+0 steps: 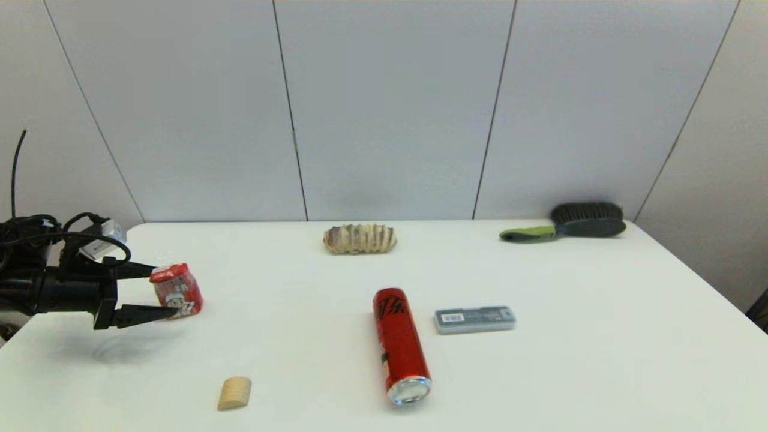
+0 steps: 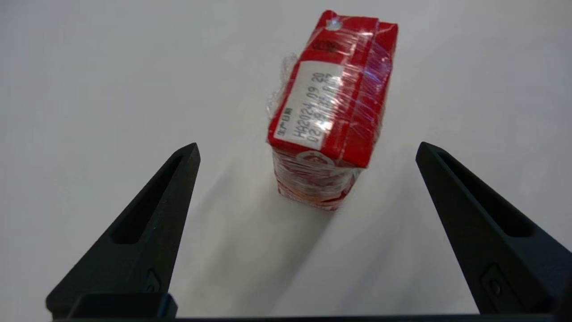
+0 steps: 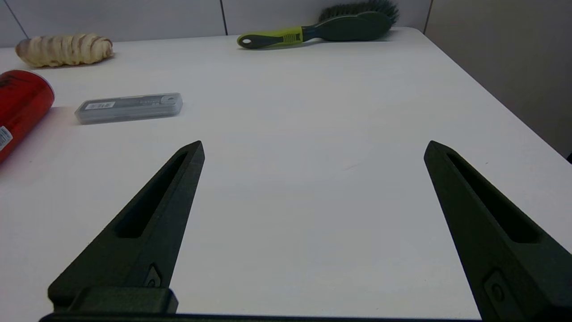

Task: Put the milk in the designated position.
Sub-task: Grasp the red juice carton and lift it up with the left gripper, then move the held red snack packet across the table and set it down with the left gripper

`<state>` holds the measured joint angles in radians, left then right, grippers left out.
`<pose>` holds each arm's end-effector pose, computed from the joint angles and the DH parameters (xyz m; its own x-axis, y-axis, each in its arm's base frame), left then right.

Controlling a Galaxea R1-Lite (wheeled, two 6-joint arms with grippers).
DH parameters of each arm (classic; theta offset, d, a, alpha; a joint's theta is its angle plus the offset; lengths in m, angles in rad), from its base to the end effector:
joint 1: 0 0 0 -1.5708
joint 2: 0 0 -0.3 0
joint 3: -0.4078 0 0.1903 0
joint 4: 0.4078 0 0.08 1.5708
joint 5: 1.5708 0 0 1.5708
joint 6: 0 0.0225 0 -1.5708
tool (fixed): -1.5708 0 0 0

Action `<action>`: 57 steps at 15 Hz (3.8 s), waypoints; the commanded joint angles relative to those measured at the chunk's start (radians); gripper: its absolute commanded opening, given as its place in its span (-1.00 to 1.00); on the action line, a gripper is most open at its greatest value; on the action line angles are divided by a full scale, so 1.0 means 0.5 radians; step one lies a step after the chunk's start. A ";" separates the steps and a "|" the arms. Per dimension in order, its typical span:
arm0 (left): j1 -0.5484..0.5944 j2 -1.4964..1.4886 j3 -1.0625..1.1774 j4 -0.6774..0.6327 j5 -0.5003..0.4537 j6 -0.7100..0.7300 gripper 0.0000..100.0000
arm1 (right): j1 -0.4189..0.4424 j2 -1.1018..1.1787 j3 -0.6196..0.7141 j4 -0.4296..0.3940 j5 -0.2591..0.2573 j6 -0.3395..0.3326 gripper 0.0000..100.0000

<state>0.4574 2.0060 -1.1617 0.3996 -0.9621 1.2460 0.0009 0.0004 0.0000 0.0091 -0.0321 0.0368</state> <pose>0.3031 0.1286 0.1036 0.5270 -0.6550 -0.5415 0.8001 0.5972 0.0564 -0.0228 -0.0007 0.0745 0.9995 -0.0312 -0.0095 0.0315 0.9988 0.0365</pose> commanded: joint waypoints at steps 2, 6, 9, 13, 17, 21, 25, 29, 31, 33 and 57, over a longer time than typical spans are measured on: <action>-0.022 0.041 -0.070 0.005 0.007 -0.031 1.00 | 0.001 -0.001 0.000 0.000 0.000 0.000 1.00; -0.050 0.062 -0.070 0.005 0.010 -0.031 1.00 | 0.001 -0.001 0.000 0.000 0.000 0.000 1.00; -0.080 0.090 -0.073 0.002 0.010 -0.031 1.00 | 0.001 -0.001 0.000 0.000 0.000 0.000 1.00; -0.090 0.111 -0.125 0.005 0.010 -0.031 -1.00 | -0.002 -0.001 0.000 0.000 0.000 0.000 1.00; -0.087 0.114 -0.131 0.005 0.010 -0.041 -1.00 | 0.001 -0.001 0.000 0.000 0.000 0.000 1.00; -0.090 0.068 -0.125 0.014 0.007 -0.053 -1.00 | -0.002 0.002 0.000 0.000 0.000 0.000 1.00; -0.120 -0.070 -0.106 0.020 0.004 -0.133 -1.00 | 0.001 -0.001 0.000 0.000 0.000 0.000 1.00; -0.445 -0.355 -0.180 0.014 0.001 -0.614 -1.00 | 0.001 -0.001 0.000 0.000 0.000 0.000 1.00; -0.669 -0.444 -0.229 0.011 0.004 -0.792 -1.00 | 0.001 -0.001 0.000 0.000 0.000 0.000 1.00; -0.943 -0.490 -0.309 0.011 0.037 -0.933 -1.00 | 0.001 -0.001 0.000 0.000 0.000 0.000 1.00; -2.320 0.719 -1.625 -0.600 0.783 -1.516 -1.00 | 0.001 0.002 0.000 0.000 0.000 0.000 1.00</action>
<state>-0.6921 2.3164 -1.9711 0.0996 -0.5691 0.4853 0.0009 0.0004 0.0000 0.0091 -0.0321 0.0368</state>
